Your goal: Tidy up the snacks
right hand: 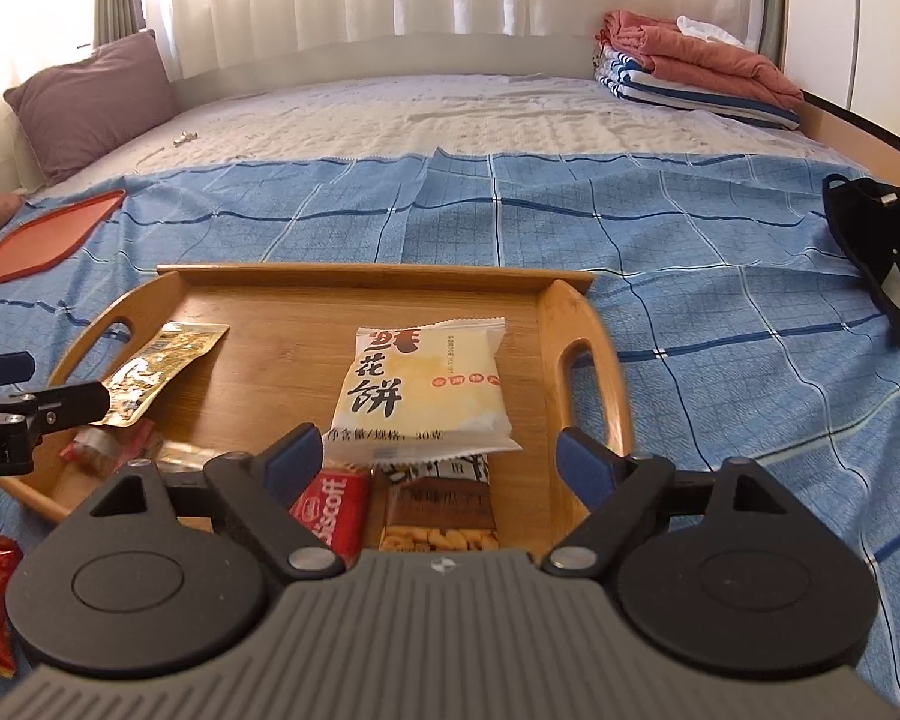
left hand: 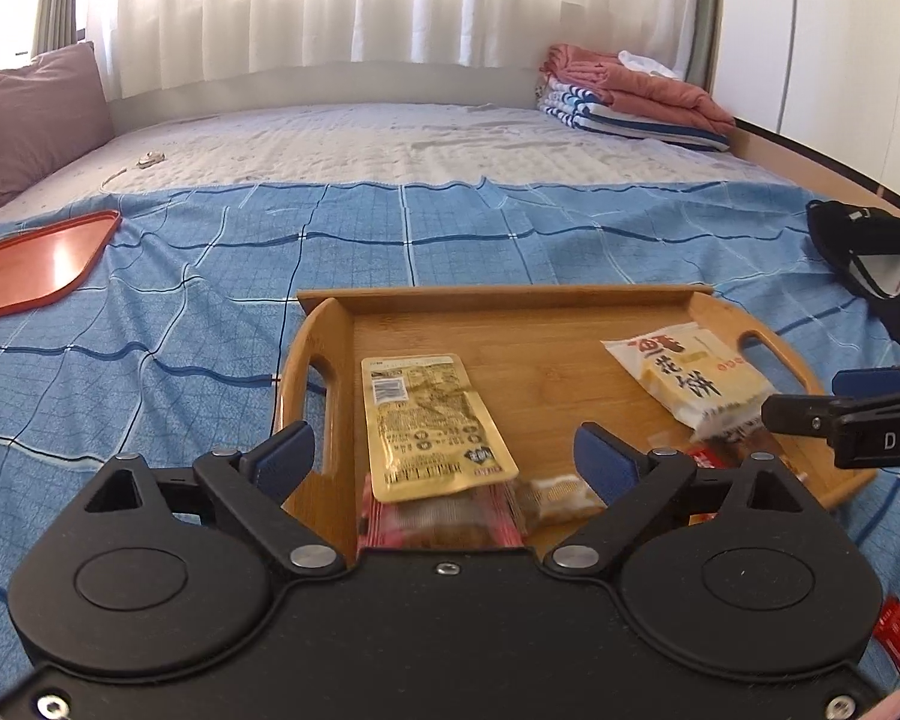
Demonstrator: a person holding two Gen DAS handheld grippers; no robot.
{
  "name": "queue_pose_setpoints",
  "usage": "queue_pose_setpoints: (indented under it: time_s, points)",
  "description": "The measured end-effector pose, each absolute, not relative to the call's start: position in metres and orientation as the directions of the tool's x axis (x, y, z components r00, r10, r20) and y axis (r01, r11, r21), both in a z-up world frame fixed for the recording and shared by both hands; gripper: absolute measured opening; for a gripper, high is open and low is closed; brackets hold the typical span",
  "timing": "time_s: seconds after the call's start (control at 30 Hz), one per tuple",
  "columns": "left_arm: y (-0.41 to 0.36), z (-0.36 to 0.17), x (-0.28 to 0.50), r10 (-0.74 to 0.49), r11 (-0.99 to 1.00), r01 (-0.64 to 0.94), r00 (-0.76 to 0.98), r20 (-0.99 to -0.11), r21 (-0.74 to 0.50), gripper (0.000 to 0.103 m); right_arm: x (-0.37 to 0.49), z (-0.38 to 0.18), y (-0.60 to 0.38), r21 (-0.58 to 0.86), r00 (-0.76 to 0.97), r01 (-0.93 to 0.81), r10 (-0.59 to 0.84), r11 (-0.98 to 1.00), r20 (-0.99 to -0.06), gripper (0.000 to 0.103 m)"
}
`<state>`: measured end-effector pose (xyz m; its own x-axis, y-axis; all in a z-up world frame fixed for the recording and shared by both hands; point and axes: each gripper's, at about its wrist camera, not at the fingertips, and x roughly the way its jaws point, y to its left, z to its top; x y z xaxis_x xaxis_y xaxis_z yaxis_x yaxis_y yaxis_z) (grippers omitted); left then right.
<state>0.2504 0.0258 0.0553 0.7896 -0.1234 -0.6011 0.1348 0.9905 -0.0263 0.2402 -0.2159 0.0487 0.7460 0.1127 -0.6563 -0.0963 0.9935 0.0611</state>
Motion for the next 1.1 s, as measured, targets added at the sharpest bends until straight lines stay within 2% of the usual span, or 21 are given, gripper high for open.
queue_pose_setpoints:
  time_s: [0.6,1.1]
  points:
    - [0.007,0.063,0.129,-0.220,0.971,0.236,0.788,-0.575,-0.048,0.096,0.136,0.057,-0.231,0.043,0.765,-0.106,0.109,0.993,-0.635,0.091]
    - [-0.012,0.031,0.116,-0.240,0.964,0.260,0.737,-0.631,-0.063,0.096,0.073,0.029,-0.236,-0.013,0.764,-0.123,0.087,0.992,-0.639,0.091]
